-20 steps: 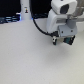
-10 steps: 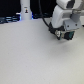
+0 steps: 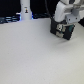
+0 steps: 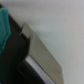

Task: Open the kcup holder, insert the kcup into the holder, and close the kcup holder

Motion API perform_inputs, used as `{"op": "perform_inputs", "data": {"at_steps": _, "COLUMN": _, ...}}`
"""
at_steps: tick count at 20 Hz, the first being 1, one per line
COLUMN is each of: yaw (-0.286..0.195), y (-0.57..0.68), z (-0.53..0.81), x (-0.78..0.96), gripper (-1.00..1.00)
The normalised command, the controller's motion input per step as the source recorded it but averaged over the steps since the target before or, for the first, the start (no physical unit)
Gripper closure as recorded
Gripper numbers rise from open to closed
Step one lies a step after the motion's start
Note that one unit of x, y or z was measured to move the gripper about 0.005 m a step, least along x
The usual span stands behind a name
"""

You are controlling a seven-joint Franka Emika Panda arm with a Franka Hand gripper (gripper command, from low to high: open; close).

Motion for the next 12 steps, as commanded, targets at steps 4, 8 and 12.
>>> {"op": "perform_inputs", "data": {"at_steps": 4, "yaw": 0.061, "y": 0.46, "z": 0.01, "x": -0.80, "gripper": -1.00}}
{"op": "perform_inputs", "data": {"at_steps": 8, "yaw": 0.084, "y": 0.42, "z": 0.31, "x": -0.39, "gripper": -1.00}}
{"op": "perform_inputs", "data": {"at_steps": 12, "yaw": 0.043, "y": 0.14, "z": 0.94, "x": 0.06, "gripper": -1.00}}
